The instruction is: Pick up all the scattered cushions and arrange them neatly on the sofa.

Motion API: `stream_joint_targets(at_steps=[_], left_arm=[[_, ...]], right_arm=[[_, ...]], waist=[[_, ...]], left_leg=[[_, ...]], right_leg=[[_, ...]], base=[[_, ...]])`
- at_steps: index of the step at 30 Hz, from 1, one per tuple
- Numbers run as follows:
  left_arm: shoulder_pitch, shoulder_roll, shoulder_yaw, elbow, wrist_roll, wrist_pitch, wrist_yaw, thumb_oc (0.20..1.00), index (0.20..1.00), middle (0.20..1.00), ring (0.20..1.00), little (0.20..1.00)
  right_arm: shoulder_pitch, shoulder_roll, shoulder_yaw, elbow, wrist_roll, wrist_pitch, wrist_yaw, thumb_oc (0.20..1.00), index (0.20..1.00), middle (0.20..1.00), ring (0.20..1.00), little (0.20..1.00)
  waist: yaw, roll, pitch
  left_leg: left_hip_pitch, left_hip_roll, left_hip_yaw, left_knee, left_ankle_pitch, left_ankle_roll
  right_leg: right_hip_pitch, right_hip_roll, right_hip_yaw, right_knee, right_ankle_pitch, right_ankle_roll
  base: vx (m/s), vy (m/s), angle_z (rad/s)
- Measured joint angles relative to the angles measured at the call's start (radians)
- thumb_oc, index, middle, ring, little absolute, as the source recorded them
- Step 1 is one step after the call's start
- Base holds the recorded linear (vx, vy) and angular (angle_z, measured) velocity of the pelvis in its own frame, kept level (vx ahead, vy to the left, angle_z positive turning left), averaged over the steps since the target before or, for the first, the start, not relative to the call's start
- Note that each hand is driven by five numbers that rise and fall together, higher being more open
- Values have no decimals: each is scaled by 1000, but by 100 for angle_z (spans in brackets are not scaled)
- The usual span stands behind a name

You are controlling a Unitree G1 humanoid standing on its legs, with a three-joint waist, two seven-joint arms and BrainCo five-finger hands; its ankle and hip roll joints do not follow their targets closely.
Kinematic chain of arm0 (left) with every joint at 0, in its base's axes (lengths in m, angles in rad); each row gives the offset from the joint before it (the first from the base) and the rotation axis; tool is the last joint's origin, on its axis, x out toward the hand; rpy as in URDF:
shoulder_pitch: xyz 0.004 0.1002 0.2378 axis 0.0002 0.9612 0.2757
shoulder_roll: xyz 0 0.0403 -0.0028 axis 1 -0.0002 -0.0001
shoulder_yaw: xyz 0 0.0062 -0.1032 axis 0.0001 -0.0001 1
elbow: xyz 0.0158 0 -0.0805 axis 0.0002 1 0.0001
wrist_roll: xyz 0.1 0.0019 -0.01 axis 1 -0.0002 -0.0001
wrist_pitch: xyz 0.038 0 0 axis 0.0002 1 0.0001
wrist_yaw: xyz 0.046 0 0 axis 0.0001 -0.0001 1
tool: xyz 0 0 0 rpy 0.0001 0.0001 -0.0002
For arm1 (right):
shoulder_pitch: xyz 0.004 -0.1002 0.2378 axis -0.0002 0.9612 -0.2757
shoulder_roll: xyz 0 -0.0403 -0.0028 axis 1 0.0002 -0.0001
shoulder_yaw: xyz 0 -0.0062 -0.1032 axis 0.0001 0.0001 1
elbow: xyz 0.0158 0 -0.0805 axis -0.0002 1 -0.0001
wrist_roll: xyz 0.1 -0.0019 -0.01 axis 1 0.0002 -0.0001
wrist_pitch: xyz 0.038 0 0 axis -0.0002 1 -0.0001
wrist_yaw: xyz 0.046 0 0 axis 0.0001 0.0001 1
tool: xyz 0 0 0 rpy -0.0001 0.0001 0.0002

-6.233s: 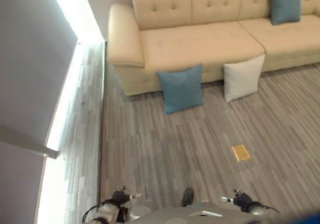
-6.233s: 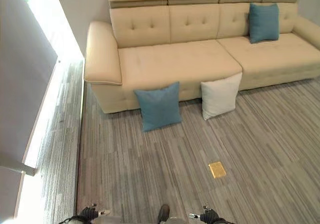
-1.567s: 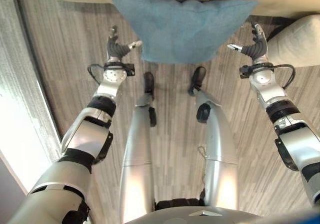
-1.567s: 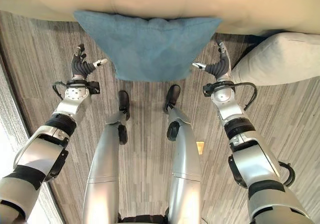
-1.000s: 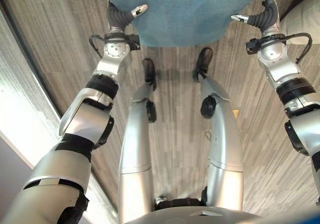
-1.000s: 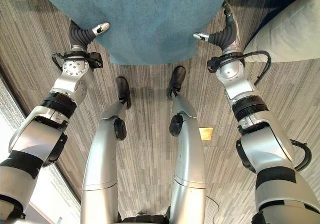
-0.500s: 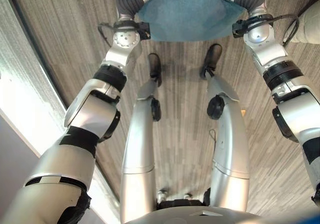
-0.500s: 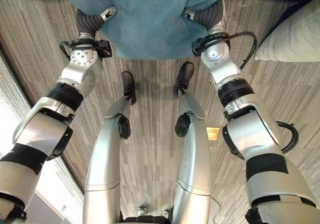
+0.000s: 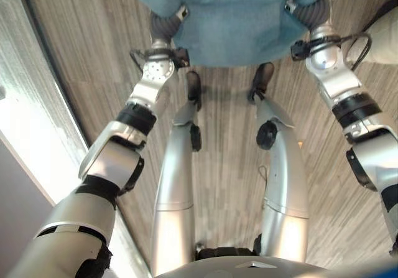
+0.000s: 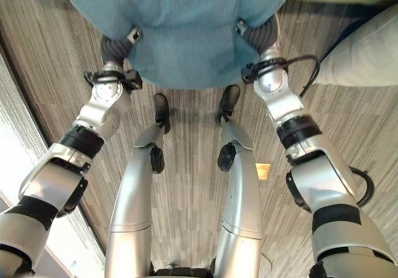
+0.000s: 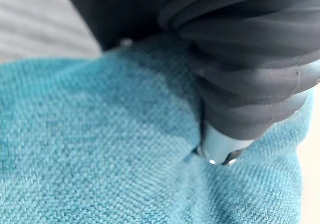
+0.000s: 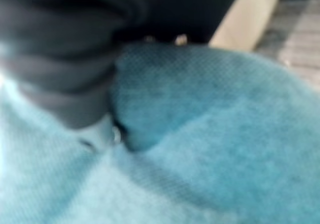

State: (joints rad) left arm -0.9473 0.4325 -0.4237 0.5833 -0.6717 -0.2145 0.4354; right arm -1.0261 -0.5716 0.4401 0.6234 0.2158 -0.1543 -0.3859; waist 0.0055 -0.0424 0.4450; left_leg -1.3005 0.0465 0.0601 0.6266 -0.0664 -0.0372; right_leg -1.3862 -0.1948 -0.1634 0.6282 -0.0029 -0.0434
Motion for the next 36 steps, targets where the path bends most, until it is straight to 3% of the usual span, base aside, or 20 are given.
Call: stream_joint_targets(at_steps=[8, 10, 16, 19, 24, 26, 28, 32, 35, 36], left_arm=[[317, -27, 73, -274, 135, -15, -34, 200, 200, 200, 200, 200], [347, -39, 80, -292, 154, -15, -43, 200, 200, 200, 200, 200], [504, -59, 79, -283, 183, -14, -89, 200, 200, 200, 200, 200], [596, -66, 81, -282, 190, -14, -113, 200, 200, 200, 200, 200], [720, -66, 81, -282, 193, -6, -144, 200, 200, 200, 200, 200], [763, -61, 80, -285, 195, -6, -156, 200, 200, 200, 200, 200], [789, -59, 83, -286, 214, -7, -157, 200, 200, 200, 200, 200], [819, -72, 81, -288, 216, -7, -166, 200, 200, 200, 200, 200], [828, -73, 81, -287, 224, -6, -169, 200, 200, 200, 200, 200], [827, -75, 80, -285, 227, -6, -170, 200, 200, 200, 200, 200]], right_arm=[[382, 28, -162, -307, -40, -57, 32, 200, 200, 200, 200, 200], [426, 69, -194, -318, -43, -60, 37, 200, 200, 200, 200, 200], [586, 108, -174, -320, -43, -70, 86, 200, 200, 200, 200, 200], [669, 136, -160, -317, -44, -70, 109, 200, 200, 200, 200, 200], [794, 190, -150, -288, -44, -67, 155, 200, 200, 200, 200, 200], [842, 204, -140, -288, -43, -66, 169, 200, 200, 200, 200, 200], [864, 213, -136, -288, -44, -66, 183, 200, 200, 200, 200, 200], [868, 207, -137, -288, -47, -49, 187, 200, 200, 200, 200, 200], [870, 207, -137, -288, -65, -42, 187, 200, 200, 200, 200, 200], [872, 206, -137, -288, -67, -37, 187, 200, 200, 200, 200, 200]], waist=[[-11, 6, -25], [-15, 5, -20], [-11, 2, -32], [-14, -4, -79], [-13, -6, -99], [-15, -6, -181], [-16, -2, -221], [-8, 16, -261], [-6, 24, -264], [-15, 24, -262]], left_leg=[[217, -3, -28, -79, 2, -3], [277, -4, -38, -105, 10, -6], [545, -5, -47, -226, 22, -8], [654, -5, -44, -285, 19, -5], [943, 0, -36, -420, 27, -1], [991, -1, -24, -461, 27, 2], [1055, -5, -14, -507, 34, 6], [1190, -31, 3, -592, 41, 20], [1229, -34, 17, -594, 36, 34], [1242, -50, 23, -590, 28, 47]], right_leg=[[237, 4, -39, -76, -10, 16], [302, 7, -50, -102, -1, 9], [567, 18, -76, -203, -1, 15], [672, 23, -81, -252, -6, 30], [962, 47, -93, -396, 11, 52], [1007, 51, -93, -436, 11, 62], [1060, 54, -92, -474, 22, 69], [1161, 53, -65, -516, 31, 81], [1154, 37, -44, -445, 31, 86], [1143, 29, -43, -400, 41, 102]], base=[[-1, -13, 3], [20, -13, 5], [11, 24, 4], [93, 35, 0], [147, 89, -4], [134, 101, -10], [145, 128, -13], [164, 189, -16], [55, 149, -18], [79, 182, -9]])
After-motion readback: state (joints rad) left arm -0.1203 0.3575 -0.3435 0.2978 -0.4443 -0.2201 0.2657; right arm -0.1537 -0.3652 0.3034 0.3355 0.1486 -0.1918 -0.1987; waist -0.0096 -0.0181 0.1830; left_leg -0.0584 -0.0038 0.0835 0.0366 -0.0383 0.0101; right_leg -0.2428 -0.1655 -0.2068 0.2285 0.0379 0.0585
